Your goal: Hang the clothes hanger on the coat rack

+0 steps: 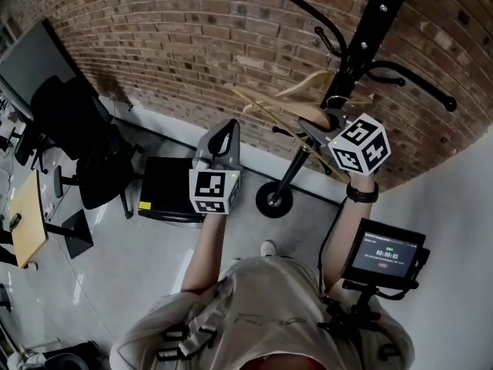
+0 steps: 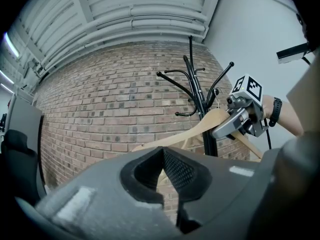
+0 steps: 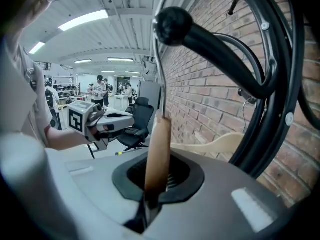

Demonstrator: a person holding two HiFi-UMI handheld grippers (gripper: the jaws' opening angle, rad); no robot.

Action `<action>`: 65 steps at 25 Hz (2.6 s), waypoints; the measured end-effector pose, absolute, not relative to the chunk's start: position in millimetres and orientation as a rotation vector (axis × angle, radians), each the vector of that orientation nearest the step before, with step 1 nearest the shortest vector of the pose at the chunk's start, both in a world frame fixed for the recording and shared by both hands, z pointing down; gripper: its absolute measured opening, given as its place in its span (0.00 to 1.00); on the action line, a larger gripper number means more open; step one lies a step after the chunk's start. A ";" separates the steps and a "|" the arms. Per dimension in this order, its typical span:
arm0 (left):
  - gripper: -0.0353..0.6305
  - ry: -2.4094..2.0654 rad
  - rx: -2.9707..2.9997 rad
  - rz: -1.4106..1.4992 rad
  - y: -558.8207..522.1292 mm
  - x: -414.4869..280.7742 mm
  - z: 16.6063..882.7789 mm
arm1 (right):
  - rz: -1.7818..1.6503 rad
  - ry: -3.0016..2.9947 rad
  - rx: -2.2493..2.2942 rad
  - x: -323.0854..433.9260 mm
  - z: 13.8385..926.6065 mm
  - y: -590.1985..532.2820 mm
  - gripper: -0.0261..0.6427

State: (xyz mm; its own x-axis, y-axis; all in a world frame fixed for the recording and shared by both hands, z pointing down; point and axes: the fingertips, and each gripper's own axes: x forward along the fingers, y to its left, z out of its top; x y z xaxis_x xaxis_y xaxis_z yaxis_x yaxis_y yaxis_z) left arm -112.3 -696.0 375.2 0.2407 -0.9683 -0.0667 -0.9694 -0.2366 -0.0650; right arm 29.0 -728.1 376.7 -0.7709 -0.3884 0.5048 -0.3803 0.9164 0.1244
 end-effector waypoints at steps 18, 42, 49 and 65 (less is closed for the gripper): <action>0.06 1.768 -2.548 0.040 -665.8 -106.8 388.2 | -0.388 -2.155 1.161 71.3 388.8 -732.5 0.41; 0.06 1.292 -2.785 0.122 -488.0 1.8 346.1 | -0.103 -2.463 1.718 84.6 361.3 -487.5 0.04; 0.06 1.352 -2.753 0.107 -368.0 47.3 343.2 | -0.099 -2.523 1.803 135.0 346.5 -355.0 0.04; 0.06 1.482 -2.666 0.101 -200.6 53.2 349.9 | 0.044 -2.674 1.638 112.7 383.6 -190.5 0.04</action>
